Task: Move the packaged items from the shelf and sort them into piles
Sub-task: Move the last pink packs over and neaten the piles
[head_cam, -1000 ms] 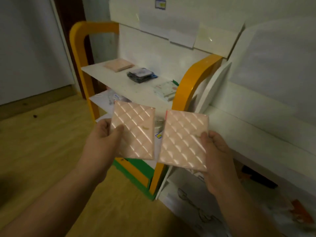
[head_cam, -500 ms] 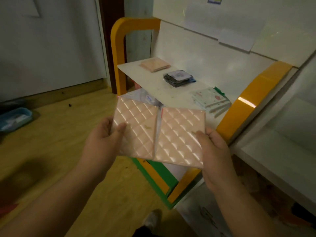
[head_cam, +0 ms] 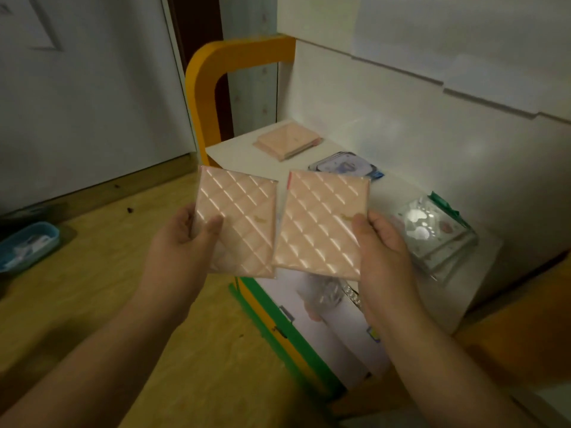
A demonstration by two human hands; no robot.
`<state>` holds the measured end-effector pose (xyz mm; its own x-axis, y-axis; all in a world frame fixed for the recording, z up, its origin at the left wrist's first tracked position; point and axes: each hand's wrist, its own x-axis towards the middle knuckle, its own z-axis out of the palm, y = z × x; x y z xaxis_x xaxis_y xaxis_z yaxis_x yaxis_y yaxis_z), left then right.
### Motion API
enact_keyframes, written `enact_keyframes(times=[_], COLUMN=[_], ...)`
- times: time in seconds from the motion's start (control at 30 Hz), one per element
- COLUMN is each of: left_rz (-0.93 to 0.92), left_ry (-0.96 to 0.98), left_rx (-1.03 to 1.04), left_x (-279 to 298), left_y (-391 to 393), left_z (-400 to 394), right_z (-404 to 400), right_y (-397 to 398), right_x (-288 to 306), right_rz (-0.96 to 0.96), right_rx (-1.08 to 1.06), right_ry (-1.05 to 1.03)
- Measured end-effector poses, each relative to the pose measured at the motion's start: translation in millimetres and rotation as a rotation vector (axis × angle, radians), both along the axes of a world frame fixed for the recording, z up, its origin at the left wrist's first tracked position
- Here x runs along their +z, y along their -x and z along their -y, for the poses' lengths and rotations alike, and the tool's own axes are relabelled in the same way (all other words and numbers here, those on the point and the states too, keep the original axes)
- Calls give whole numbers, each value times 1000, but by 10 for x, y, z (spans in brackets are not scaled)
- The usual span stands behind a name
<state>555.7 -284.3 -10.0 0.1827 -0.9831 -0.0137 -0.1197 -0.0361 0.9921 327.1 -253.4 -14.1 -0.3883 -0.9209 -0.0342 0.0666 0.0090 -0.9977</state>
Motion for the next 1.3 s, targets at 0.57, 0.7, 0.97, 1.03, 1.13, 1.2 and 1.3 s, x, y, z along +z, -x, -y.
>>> enact_keyframes(times=[0.57,0.7,0.97,1.03,1.13,1.2,1.3], left_rz=[101,338,441,473,552,654,782], left_ry=[-5,38,140,163,192,233,286], left_rx=[-374,-442,-693,-739,-781,-805,-807], left_x=[-195,-155,-181,-234,-320,-394,-501], left_y=[562,583,697,769,861,906,939], left_z=[2078,2785,3999,4202,4432,4520,4618], right_z=[1143,1658,2372,2417,2453,2483,2522], right_y=[111,-19,-269,-307,-311,-303,-288], right_x=[-133,-110,-68,-55,-44,-33,-21], right_rz=[-61,-18,-32,-39,-34,-29,-48], right_rx=[-362,-480,-625,-675,-748,-769,-780], right_ry=[-78,-74,-69,-84,-89,-99,-111])
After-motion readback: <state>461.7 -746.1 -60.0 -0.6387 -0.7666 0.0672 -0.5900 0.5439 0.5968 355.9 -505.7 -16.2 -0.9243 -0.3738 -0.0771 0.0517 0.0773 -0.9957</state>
